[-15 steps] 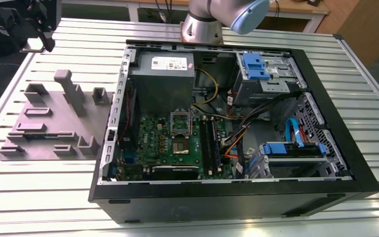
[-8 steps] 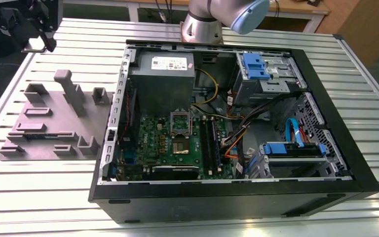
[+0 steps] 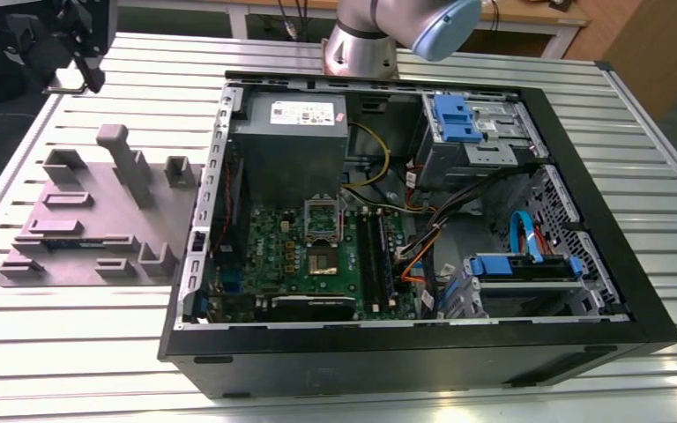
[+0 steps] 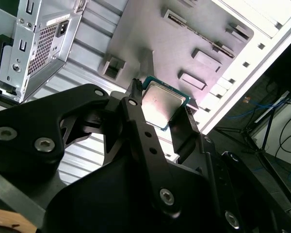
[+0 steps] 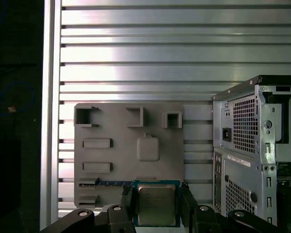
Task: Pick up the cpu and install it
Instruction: 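Pick up the cpu and move it towards the insertion slot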
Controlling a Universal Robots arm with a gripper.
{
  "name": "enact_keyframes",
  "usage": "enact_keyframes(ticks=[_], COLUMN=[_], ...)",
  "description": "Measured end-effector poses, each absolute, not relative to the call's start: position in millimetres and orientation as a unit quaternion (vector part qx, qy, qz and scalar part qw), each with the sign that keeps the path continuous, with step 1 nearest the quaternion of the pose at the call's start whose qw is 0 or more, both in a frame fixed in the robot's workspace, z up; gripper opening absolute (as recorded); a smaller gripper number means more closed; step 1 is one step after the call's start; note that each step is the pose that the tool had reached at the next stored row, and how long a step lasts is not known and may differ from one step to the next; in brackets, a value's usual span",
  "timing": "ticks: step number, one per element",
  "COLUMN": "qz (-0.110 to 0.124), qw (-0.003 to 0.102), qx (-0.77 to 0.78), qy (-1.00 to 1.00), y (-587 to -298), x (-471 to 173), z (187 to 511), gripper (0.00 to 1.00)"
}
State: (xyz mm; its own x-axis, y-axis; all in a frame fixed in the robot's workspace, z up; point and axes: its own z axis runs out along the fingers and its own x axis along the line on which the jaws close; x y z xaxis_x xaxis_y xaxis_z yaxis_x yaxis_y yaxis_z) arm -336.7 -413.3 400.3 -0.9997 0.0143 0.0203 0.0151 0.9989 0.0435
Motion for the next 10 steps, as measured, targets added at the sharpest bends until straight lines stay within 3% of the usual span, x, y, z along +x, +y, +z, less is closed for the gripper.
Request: enact_keyframes(ticks=[10], qz=[-0.022], qw=[0.010], qx=[-0.007], qy=[-1.000], y=[-413.3], x=[-332.5], z=[400.3], gripper=[0.47])
